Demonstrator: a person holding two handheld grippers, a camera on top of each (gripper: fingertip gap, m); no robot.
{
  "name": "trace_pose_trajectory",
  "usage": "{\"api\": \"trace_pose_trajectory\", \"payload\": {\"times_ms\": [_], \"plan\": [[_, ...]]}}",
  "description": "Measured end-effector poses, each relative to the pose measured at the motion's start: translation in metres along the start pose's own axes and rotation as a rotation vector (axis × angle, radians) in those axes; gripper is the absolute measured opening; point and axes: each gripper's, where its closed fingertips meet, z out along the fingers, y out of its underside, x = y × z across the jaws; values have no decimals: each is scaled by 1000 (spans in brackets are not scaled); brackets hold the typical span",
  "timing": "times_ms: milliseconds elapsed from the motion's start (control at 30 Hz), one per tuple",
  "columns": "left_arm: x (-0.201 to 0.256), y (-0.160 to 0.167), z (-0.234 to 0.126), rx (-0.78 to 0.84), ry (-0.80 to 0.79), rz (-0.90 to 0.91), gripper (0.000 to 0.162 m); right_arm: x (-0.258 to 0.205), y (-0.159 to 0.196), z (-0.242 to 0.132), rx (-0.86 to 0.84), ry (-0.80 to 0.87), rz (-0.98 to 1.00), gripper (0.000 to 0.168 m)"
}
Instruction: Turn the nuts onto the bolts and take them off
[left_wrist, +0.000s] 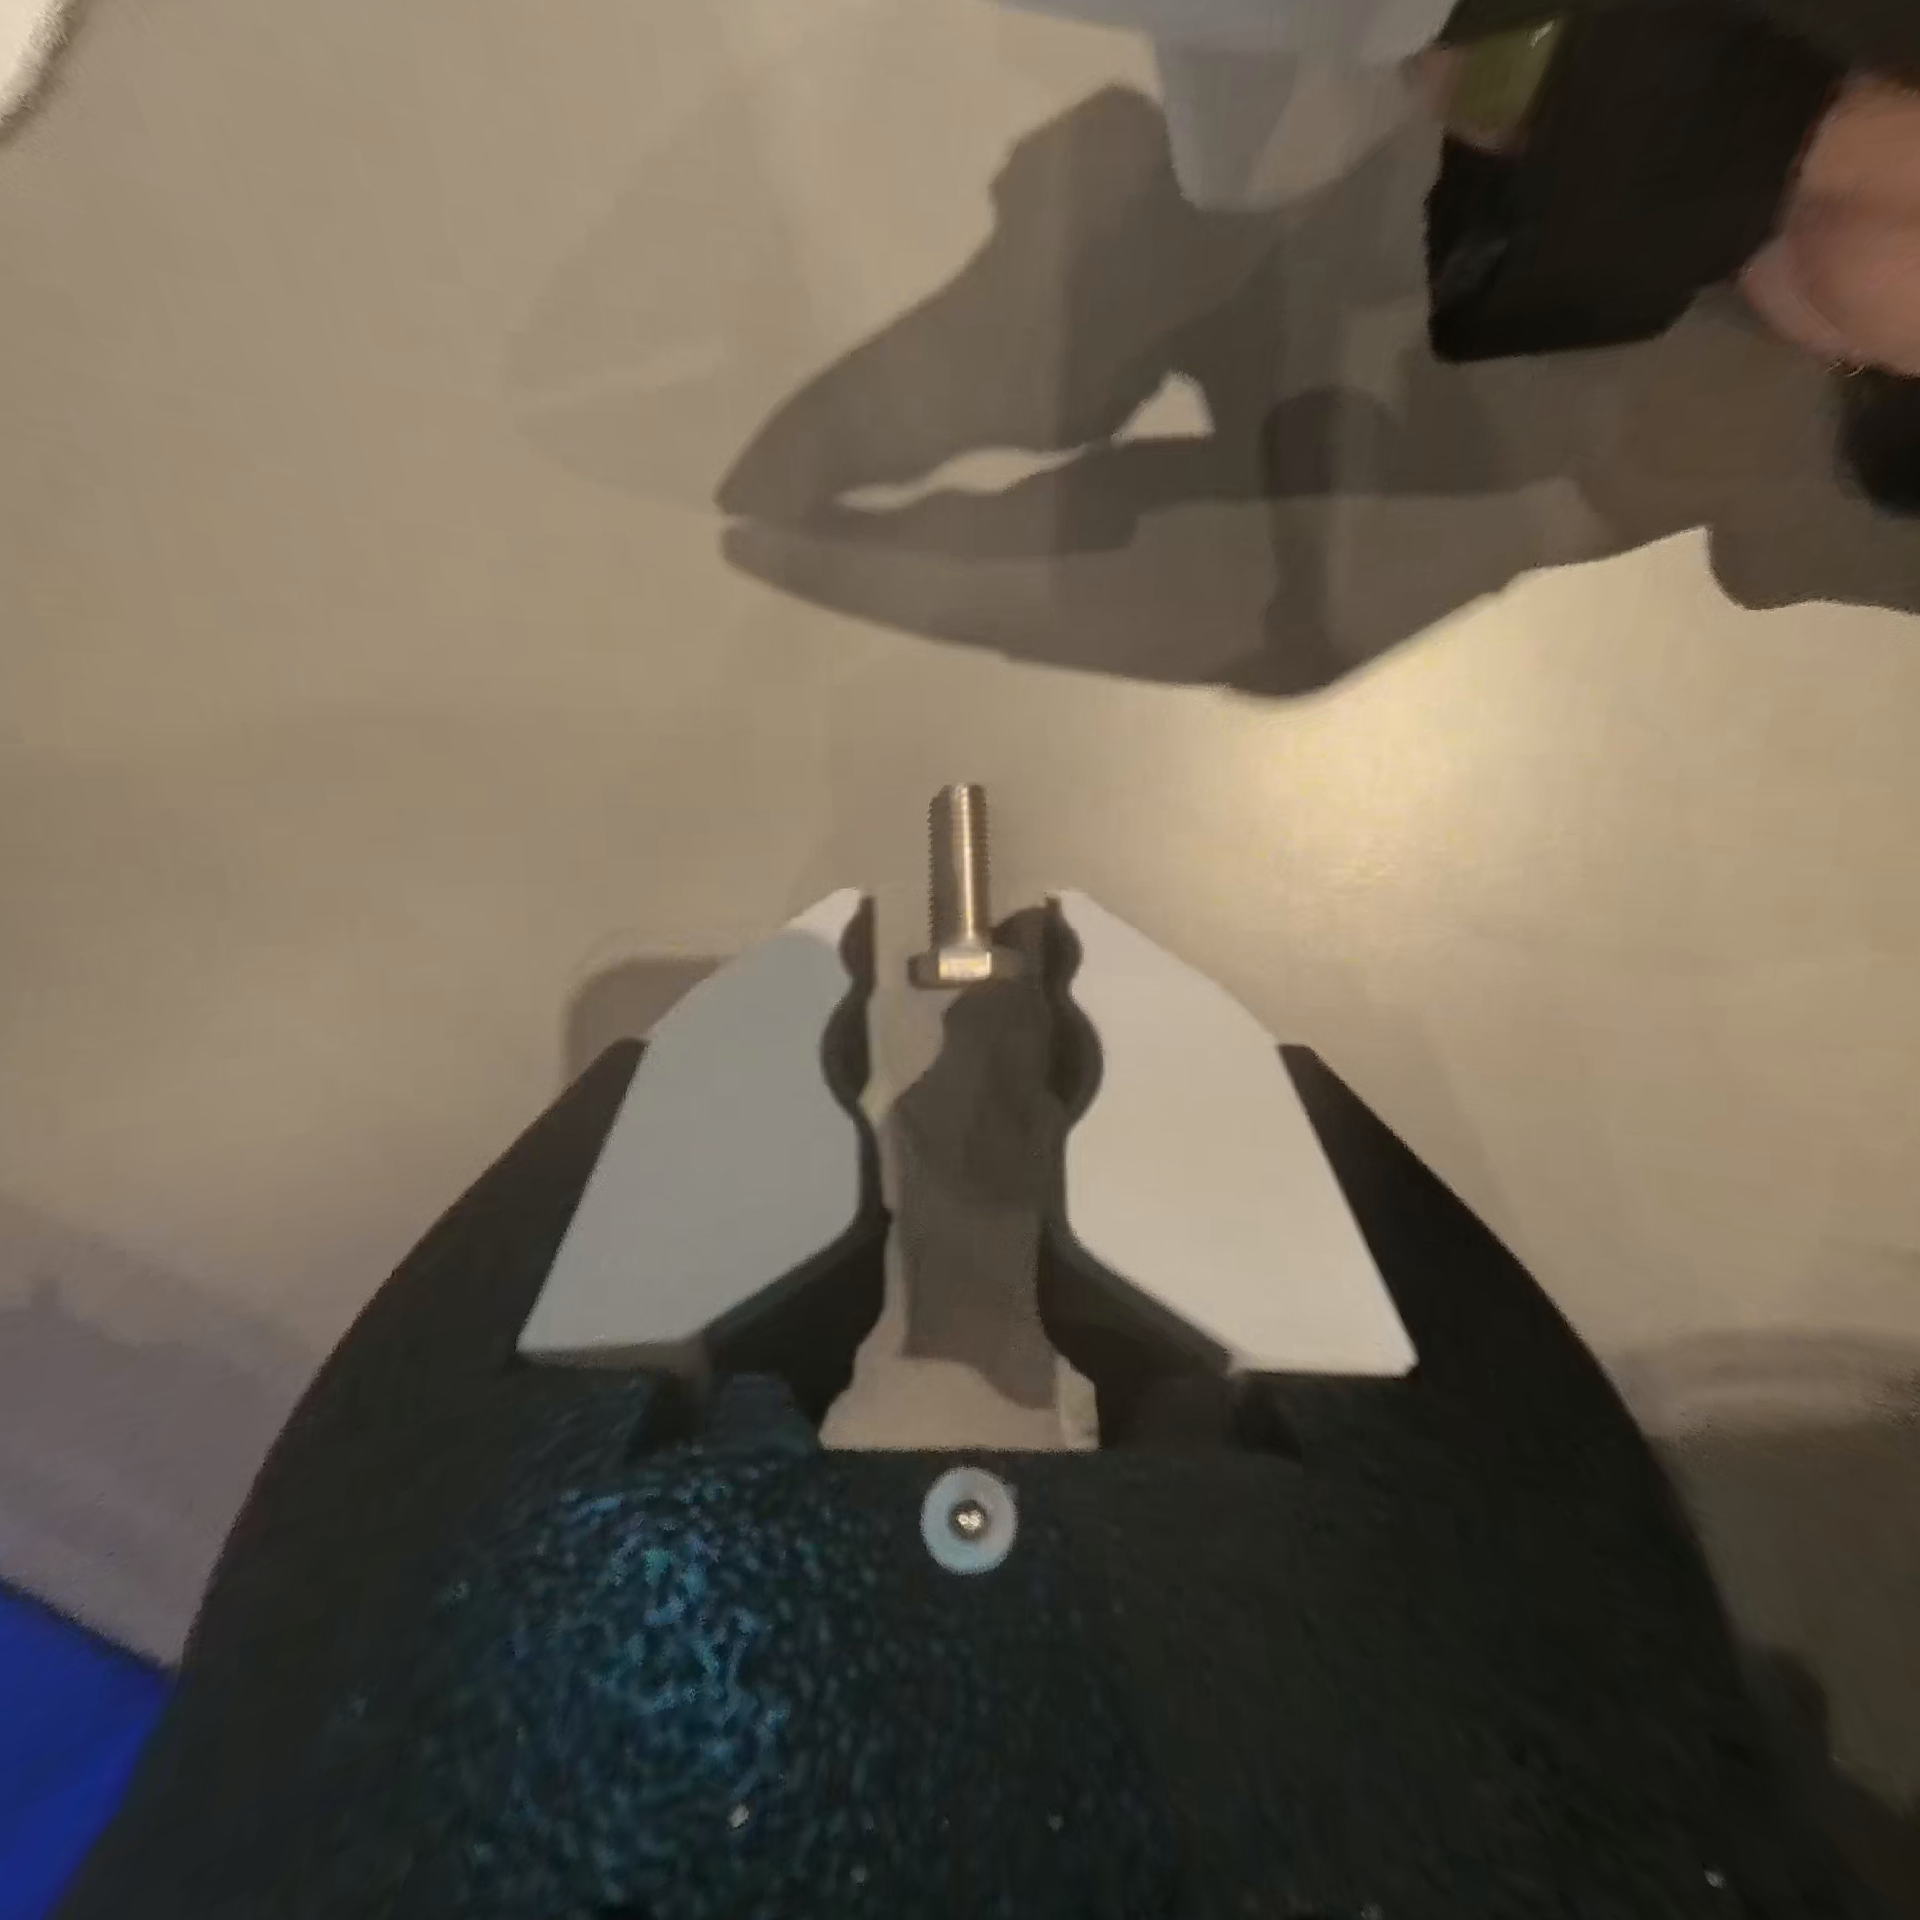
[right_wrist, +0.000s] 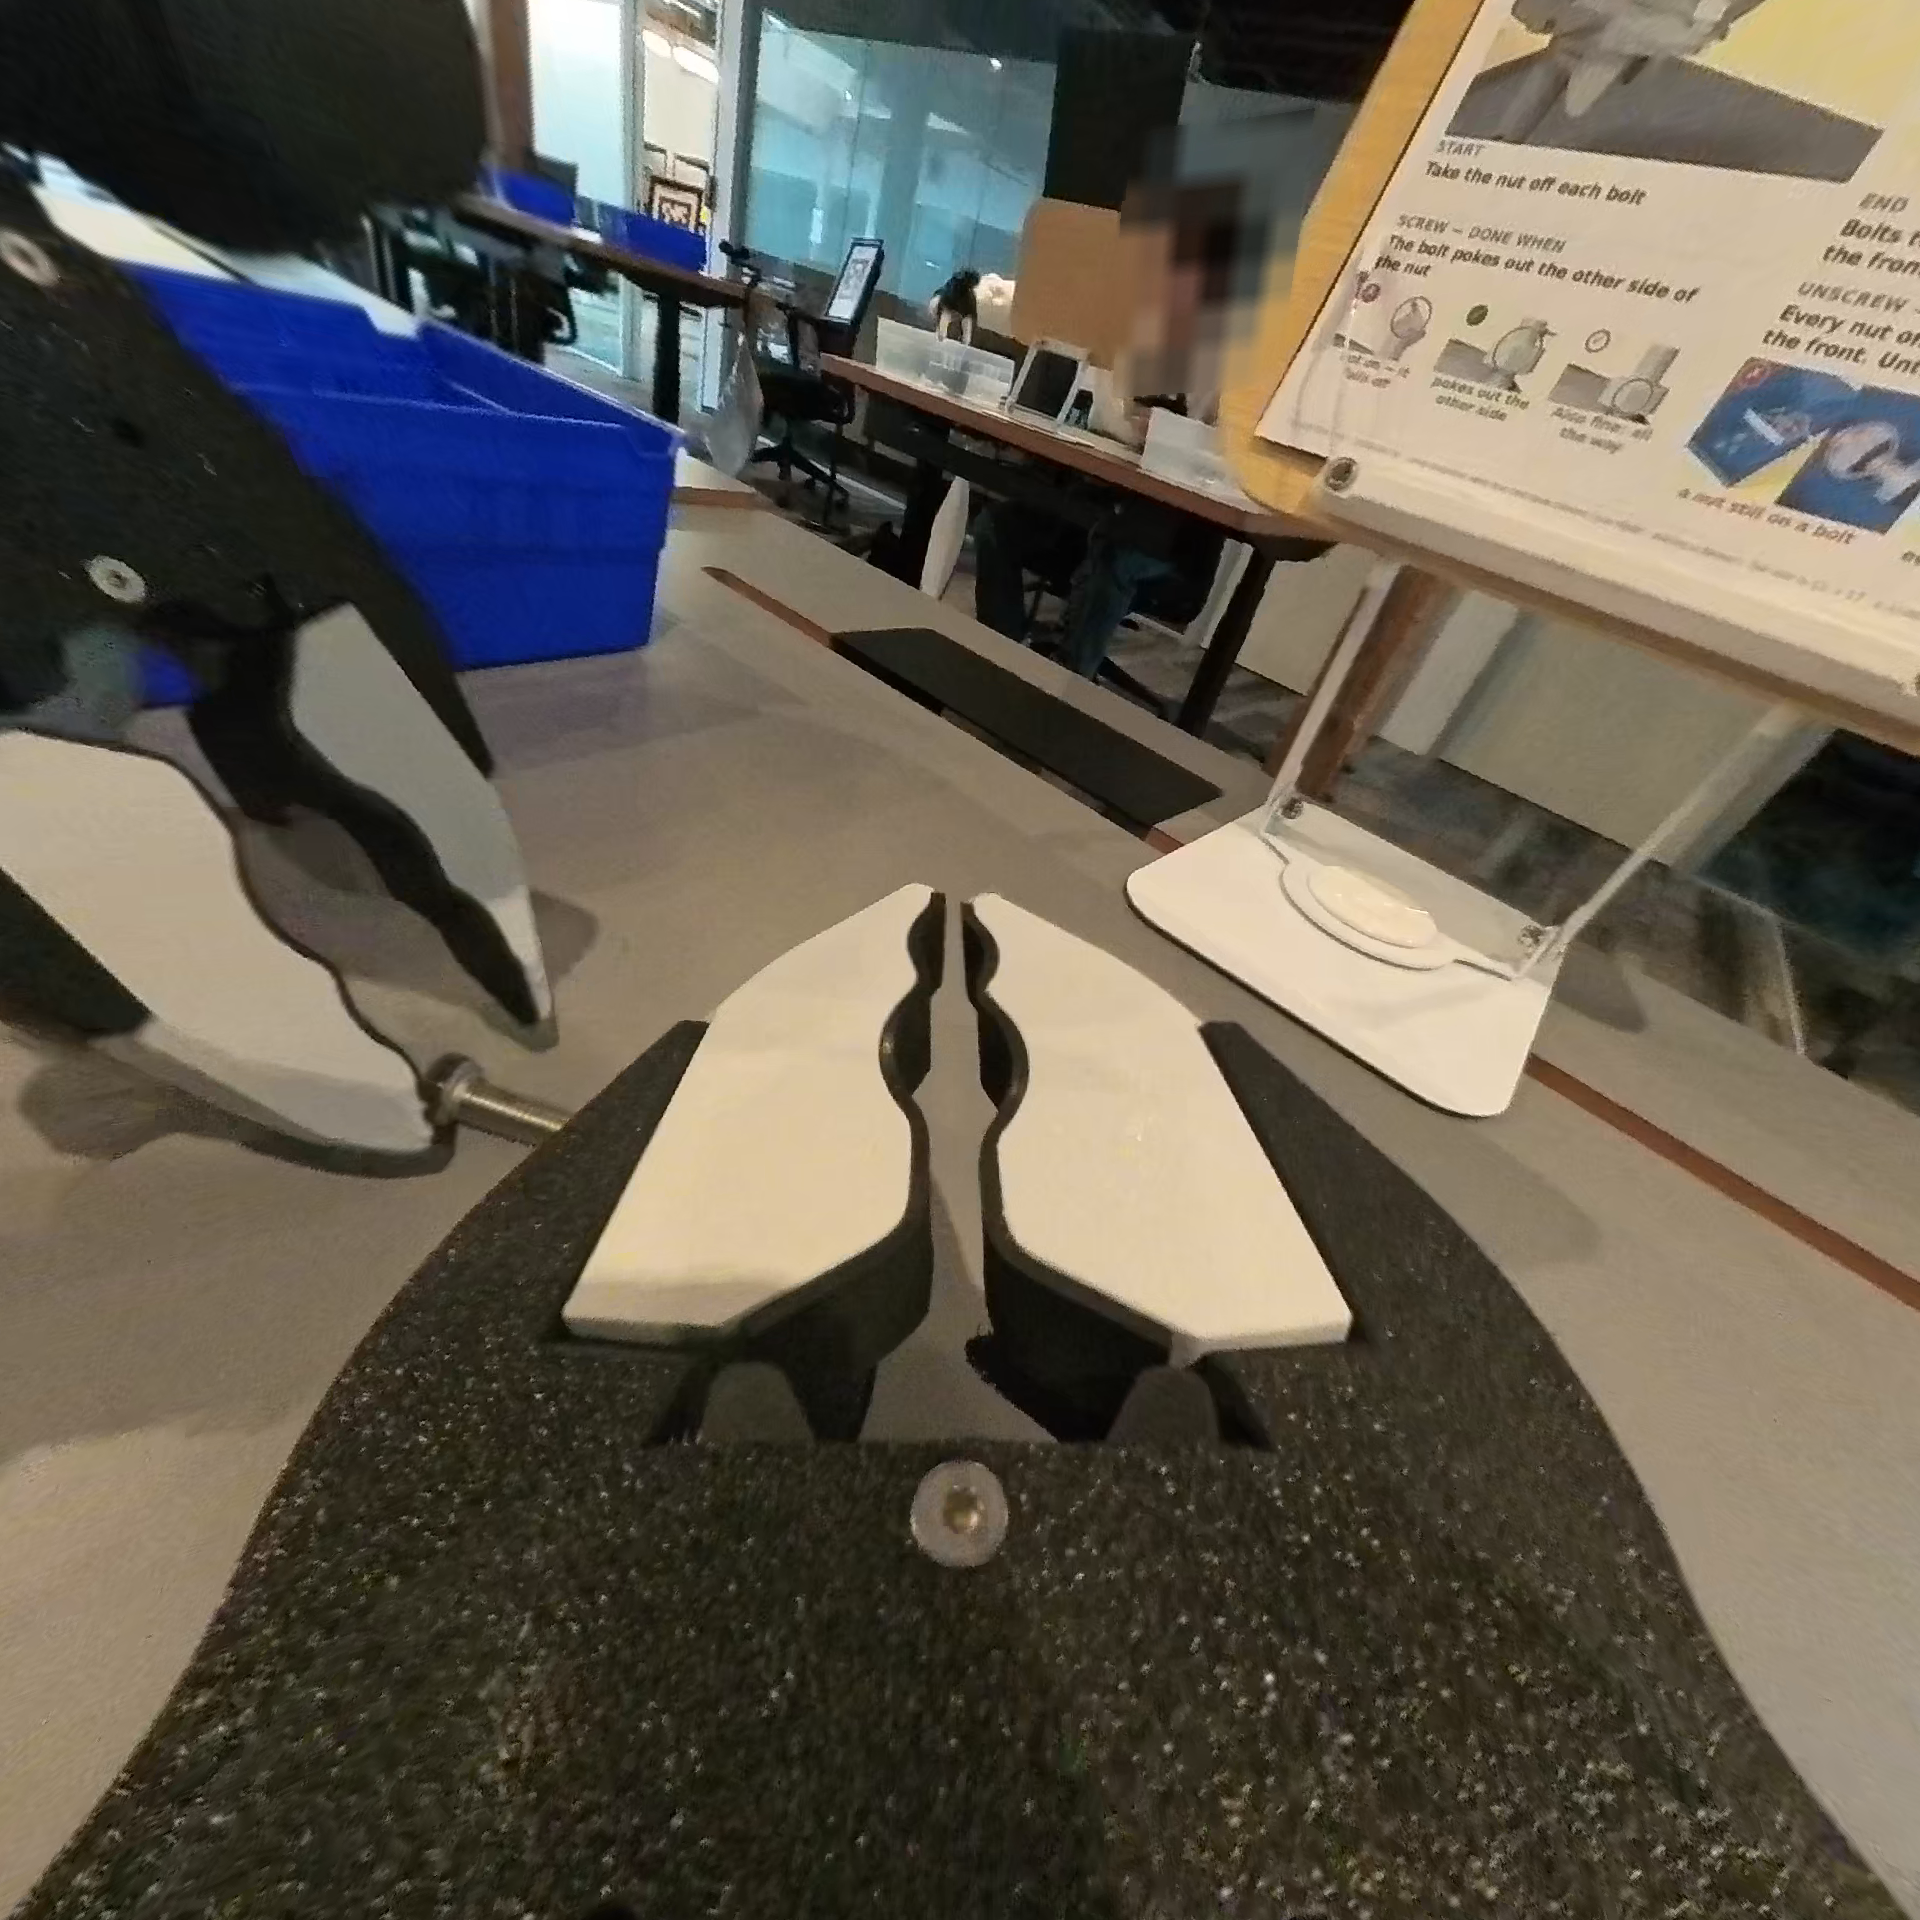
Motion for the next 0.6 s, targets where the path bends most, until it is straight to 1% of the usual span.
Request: {"api": "trace_pose_trajectory", "payload": {"times_ms": [33, 100, 200, 267, 300, 367, 400, 433, 500, 533, 567, 600], "plan": [[-1, -1, -8, 30, -12, -4, 34, 0, 0, 0, 2, -8, 15, 3], [-5, 0, -35, 106, -53, -3, 32, -1, 1, 1, 5, -27, 40, 3], [-28, 16, -100, 217, -204, -51, 25, -4, 2, 2, 7, -54, 63, 3], [-54, 41, -147, 271, -327, -143, 24, -7, 2, 2, 6, -70, 69, 3], [-68, 58, -168, 281, -388, -199, 24, -8, 2, 3, 4, -75, 68, 3], [-92, 99, -199, 253, -470, -275, 22, -10, 3, 3, 0, -82, 59, 3], [-98, 116, -205, 230, -460, -271, 22, -11, 3, 4, -3, -85, 51, 3], [-98, 129, -207, 214, -406, -219, 24, -12, 3, 4, -7, -85, 43, 3], [-88, 144, -202, 217, -251, -38, 28, -13, 4, 5, -15, -83, 28, 3], [-90, 149, -201, 216, -221, 1, 26, -13, 5, 6, -18, -80, 22, 3], [-93, 156, -198, 189, -189, 21, 22, -13, 6, 7, -23, -74, 18, 3], [-96, 162, -195, 149, -164, 58, 22, -12, 6, 7, -27, -67, 14, 3]]}}
